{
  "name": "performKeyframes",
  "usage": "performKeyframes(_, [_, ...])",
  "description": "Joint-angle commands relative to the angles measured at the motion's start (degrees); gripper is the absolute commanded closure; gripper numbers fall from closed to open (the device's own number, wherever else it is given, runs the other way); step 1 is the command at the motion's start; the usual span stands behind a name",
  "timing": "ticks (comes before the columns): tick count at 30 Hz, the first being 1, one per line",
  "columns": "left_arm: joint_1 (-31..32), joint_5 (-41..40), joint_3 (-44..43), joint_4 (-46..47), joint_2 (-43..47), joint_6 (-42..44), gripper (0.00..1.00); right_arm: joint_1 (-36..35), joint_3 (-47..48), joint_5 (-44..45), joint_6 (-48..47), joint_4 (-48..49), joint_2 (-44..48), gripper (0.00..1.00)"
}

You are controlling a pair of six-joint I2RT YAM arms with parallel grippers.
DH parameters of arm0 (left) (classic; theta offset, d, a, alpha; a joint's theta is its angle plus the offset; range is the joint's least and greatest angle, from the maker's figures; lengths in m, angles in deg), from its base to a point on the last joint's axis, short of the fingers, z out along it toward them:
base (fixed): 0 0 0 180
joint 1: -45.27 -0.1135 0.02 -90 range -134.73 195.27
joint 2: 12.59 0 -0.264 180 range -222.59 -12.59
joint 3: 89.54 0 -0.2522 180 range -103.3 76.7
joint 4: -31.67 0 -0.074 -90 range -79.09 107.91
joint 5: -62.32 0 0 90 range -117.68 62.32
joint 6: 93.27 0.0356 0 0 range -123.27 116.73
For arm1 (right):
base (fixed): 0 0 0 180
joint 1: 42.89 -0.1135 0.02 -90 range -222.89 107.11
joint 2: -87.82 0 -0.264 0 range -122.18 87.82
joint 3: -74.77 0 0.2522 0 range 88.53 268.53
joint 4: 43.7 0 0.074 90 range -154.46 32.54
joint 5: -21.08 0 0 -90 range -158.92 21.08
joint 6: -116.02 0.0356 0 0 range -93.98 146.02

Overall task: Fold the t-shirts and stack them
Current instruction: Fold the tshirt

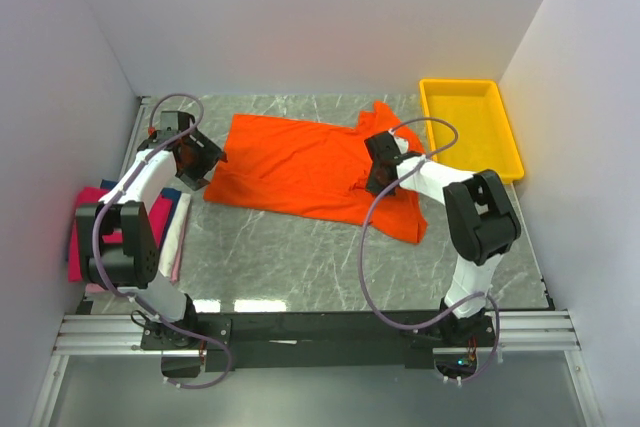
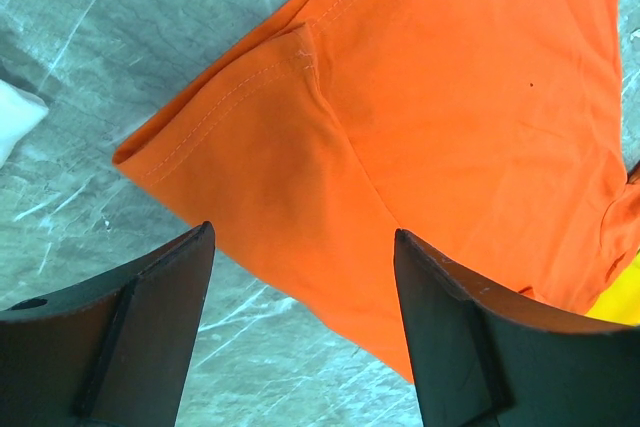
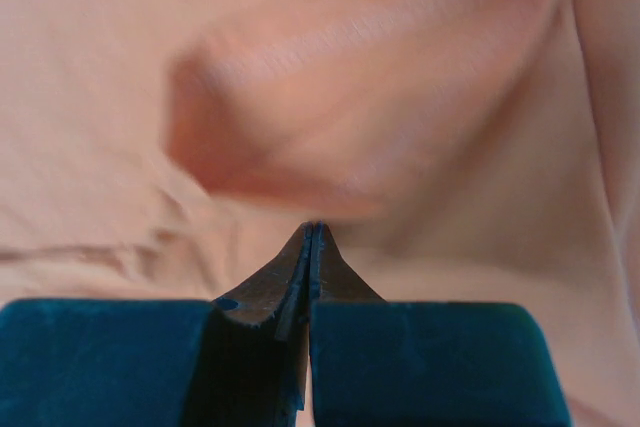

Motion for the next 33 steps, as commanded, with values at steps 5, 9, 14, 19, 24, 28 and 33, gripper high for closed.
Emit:
performKeyframes(5, [0.1, 0.1, -1.0, 0.2, 2.4, 1.3, 0.23, 0.0, 9.5, 2.6, -1.2, -0.4, -4.3, 1.00])
performKeyframes(9, [0.1, 0.5, -1.0, 0.3, 1.9, 1.2, 0.23, 0.1, 14.7, 2.6, -1.9, -2.3, -8.2, 1.00])
performKeyframes(14, [0.1, 1.0, -0.8, 0.8, 2.0, 1.5, 0.23, 0.0, 20.2, 1.2, -3.2, -3.1, -11.7, 1.00])
performKeyframes(19, [0.1, -2.2, 0.2, -1.5, 4.2, 1.3, 0.22, 1.0, 16.9, 3.3, -3.2, -3.3, -4.8, 0.99])
performKeyframes(24, [0.1, -12.3, 6.0, -6.6, 10.5, -3.4, 0.21, 3.3, 1.7, 1.1, -0.1, -3.7, 12.9, 0.63])
performKeyframes(28, [0.1, -15.4, 9.9, -5.6, 12.3, -5.2, 0.26, 3.2, -12.0, -2.5, 5.4, -3.8, 25.9, 0.61])
performKeyframes(33, [0.3, -13.5, 9.9, -3.2, 7.2, -5.5, 0.46, 3.3, -27.3, -6.8, 10.8, -1.9, 39.1, 0.62])
